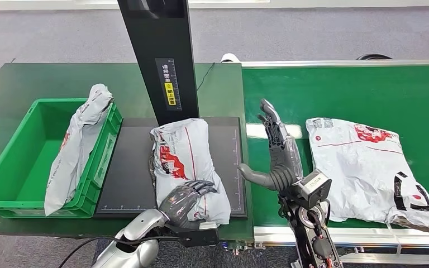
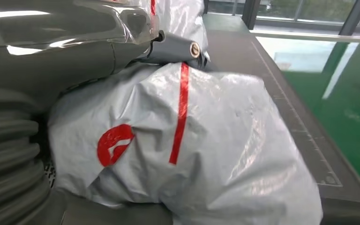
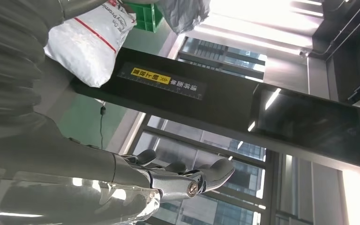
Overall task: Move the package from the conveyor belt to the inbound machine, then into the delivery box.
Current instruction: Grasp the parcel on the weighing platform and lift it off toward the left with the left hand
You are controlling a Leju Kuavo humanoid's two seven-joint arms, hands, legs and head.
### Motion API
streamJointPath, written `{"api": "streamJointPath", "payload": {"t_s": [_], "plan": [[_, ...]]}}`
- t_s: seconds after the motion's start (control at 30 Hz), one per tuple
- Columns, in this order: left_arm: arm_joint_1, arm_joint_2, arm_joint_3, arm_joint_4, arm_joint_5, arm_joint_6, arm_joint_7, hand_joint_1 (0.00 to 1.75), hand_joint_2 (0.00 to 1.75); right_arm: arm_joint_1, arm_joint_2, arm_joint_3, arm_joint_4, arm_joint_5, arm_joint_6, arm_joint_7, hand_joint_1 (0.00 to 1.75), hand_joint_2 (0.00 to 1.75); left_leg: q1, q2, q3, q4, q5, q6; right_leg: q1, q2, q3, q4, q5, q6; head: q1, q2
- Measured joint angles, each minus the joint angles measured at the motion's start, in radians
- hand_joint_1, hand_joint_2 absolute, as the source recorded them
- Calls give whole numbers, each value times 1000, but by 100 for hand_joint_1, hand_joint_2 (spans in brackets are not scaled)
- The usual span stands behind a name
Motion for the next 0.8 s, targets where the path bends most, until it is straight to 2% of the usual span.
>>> {"api": "streamJointPath", "payload": {"t_s": [0.27,0.8], "plan": [[-17,-4,1,16,28,25,-50,175,175,7,1,-9,1,0,-2,1,0,175,0,0,2,0,2,1,0,0,2,0,2,1,0,0],[-28,-5,1,21,28,26,-52,175,175,11,1,-16,1,0,-2,1,0,175,0,0,1,0,1,1,0,0,1,0,2,1,0,0]]}}
